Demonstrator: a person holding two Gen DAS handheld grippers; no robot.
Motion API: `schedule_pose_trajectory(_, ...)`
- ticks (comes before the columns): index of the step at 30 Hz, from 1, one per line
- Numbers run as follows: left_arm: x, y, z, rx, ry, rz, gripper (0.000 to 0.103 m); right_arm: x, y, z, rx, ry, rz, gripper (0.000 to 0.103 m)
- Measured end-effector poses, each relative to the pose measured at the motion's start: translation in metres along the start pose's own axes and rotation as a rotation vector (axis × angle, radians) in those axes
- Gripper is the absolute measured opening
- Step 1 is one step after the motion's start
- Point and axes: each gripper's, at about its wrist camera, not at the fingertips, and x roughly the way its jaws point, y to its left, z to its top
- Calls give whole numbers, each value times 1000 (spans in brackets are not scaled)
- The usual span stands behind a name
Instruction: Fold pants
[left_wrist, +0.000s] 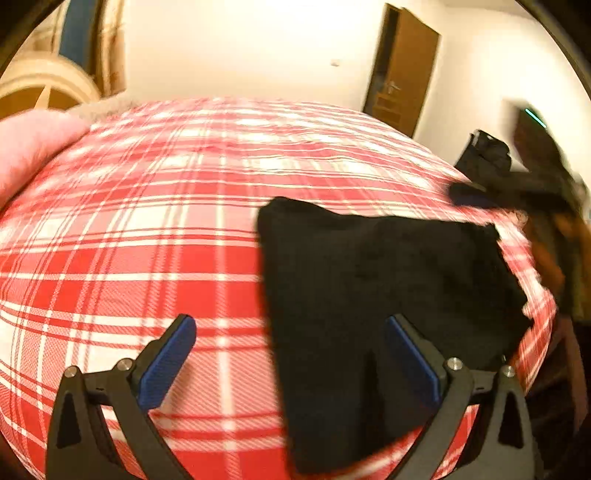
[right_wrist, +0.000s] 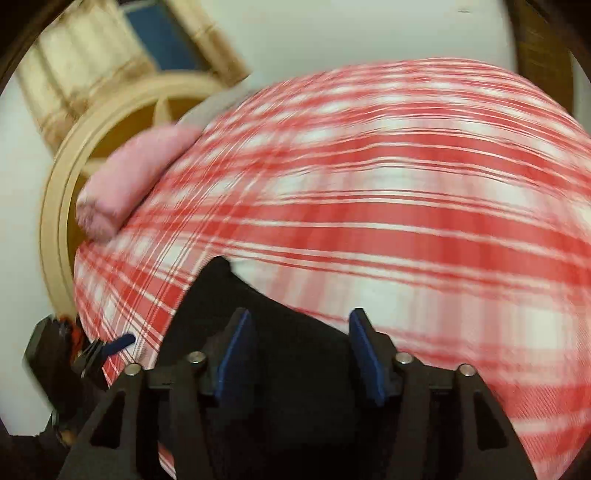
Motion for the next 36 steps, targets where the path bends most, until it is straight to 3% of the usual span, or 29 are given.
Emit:
schedule_pose_trajectory(3,14,9,7,-23,41,-7,103,-37,-38,-29,96,-39,-71,64)
schedule_pose_trajectory(6,25,10,2,-38,72,-21,103,-50,-59,-60,163,-25,-109,65)
schedule_pose_trajectory(12,34,2,0,13,99,0,103,-35,-80,-93,243,29,-60,64)
schedule_pose_trajectory(21,46,-4,11,61,114,5,103,-26,-77,-106,246,-34,-13,64)
schedule_pose_trajectory(29,53,-12,12,87,111,-2,103,-18,-79,-102,275,-61,28,45)
schedule_pose_trajectory(34,54,-16,14,104,111,-25,95,-20,-81,-108,297,-72,60,44)
schedule_pose_trajectory(36,53,-17,15,104,114,-50,83,-21,-80,-109,291,-75,56,43)
